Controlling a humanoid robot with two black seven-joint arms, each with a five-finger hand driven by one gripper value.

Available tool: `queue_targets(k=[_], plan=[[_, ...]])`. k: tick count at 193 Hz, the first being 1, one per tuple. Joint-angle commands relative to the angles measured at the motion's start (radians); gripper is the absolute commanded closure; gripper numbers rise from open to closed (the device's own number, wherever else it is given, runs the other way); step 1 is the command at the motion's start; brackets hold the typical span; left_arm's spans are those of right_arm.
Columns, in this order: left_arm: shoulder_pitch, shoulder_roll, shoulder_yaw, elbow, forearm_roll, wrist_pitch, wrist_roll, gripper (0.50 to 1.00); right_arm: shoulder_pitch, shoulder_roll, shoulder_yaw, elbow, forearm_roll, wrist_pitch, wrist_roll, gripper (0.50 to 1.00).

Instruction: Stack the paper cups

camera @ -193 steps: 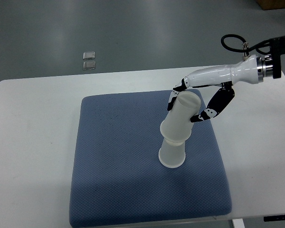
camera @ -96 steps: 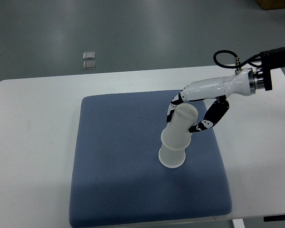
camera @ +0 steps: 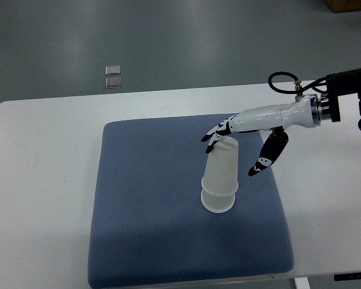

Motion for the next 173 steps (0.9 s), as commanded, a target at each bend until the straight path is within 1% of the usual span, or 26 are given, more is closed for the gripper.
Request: queue_targets(k=[1,14,30,40,68,84,93,95,110,125,135,153,173], plan=[[0.000,0.000,0.000,0.000,0.000,-0.002,0.000,0.500,-0.007,0.001,0.004,-0.038,0.076,-0.031,0.001,0.572],[0.000,0.000,0.000,0.000,0.000,0.000,0.001,0.500,-0.025,0.005,0.001,-0.060,0.183,-0.051,-0.001,0.572],[0.000,0.000,0.000,0.000,0.000,0.000,0.000,0.500,-0.065,0.012,0.000,-0.073,0.311,-0.046,-0.007,0.572],[0.000,0.000,0.000,0.000,0.000,0.000,0.000,0.500,-0.082,0.018,0.000,-0.076,0.372,-0.044,-0.025,0.572],[0.000,0.000,0.000,0.000,0.000,0.000,0.001,0.500,-0.108,0.024,0.000,-0.090,0.421,-0.043,-0.091,0.572],[0.000,0.000,0.000,0.000,0.000,0.000,0.000,0.500,-0.131,0.036,0.000,-0.110,0.448,-0.043,-0.154,0.572],[0.000,0.000,0.000,0.000,0.000,0.000,0.000,0.500,-0.154,0.053,0.001,-0.133,0.510,-0.046,-0.194,0.572],[0.000,0.000,0.000,0.000,0.000,0.000,0.000,0.500,-0.154,0.053,0.001,-0.133,0.510,-0.046,-0.194,0.572],[0.000,0.000,0.000,0.000,0.000,0.000,0.001,0.500,-0.178,0.093,0.001,-0.193,0.673,-0.046,-0.251,0.572],[0.000,0.000,0.000,0.000,0.000,0.000,0.001,0.500,-0.191,0.128,0.003,-0.251,0.826,-0.048,-0.289,0.572],[0.000,0.000,0.000,0.000,0.000,-0.002,0.000,0.500,-0.195,0.154,0.003,-0.287,0.929,-0.058,-0.301,0.572],[0.000,0.000,0.000,0.000,0.000,0.000,0.000,0.500,-0.194,0.202,0.004,-0.342,1.106,-0.066,-0.303,0.572],[0.000,0.000,0.000,0.000,0.000,0.000,0.001,0.500,-0.194,0.231,0.006,-0.369,1.343,-0.116,-0.305,0.572]])
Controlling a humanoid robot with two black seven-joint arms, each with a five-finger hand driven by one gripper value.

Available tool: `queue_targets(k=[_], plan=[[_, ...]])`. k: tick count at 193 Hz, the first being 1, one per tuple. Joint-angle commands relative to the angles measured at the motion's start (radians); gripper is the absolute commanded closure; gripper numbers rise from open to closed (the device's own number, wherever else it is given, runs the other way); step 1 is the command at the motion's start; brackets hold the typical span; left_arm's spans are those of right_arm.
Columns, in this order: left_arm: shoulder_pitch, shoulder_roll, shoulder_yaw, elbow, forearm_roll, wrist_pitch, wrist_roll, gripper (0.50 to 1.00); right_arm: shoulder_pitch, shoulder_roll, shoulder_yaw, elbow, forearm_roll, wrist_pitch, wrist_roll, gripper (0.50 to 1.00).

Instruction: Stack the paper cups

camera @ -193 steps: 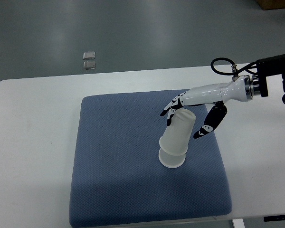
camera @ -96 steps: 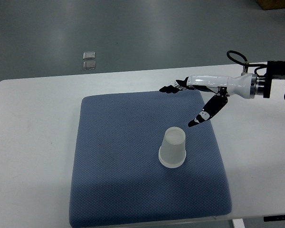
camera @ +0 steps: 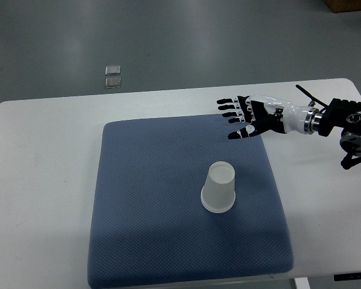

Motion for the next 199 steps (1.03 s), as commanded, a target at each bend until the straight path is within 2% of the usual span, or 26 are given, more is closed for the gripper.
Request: queue_targets(k=[1,23,45,107,199], plan=[[0.000,0.000,0.000,0.000,0.000,0.000,0.001,0.500,0.000,0.029,0.002,-0.030,0.227,-0.045,-0.002,0.572],[0.000,0.000,0.000,0.000,0.000,0.000,0.001,0.500,-0.002,0.035,-0.001,-0.033,0.475,-0.081,-0.008,0.572],[0.000,0.000,0.000,0.000,0.000,0.000,-0.001,0.500,-0.012,0.060,-0.003,-0.050,0.615,-0.077,-0.060,0.572],[0.000,0.000,0.000,0.000,0.000,0.000,-0.001,0.500,-0.065,0.094,0.049,-0.116,0.745,-0.073,-0.108,0.572],[0.000,0.000,0.000,0.000,0.000,0.000,-0.001,0.500,-0.115,0.090,0.068,-0.122,0.689,-0.036,-0.097,0.572]])
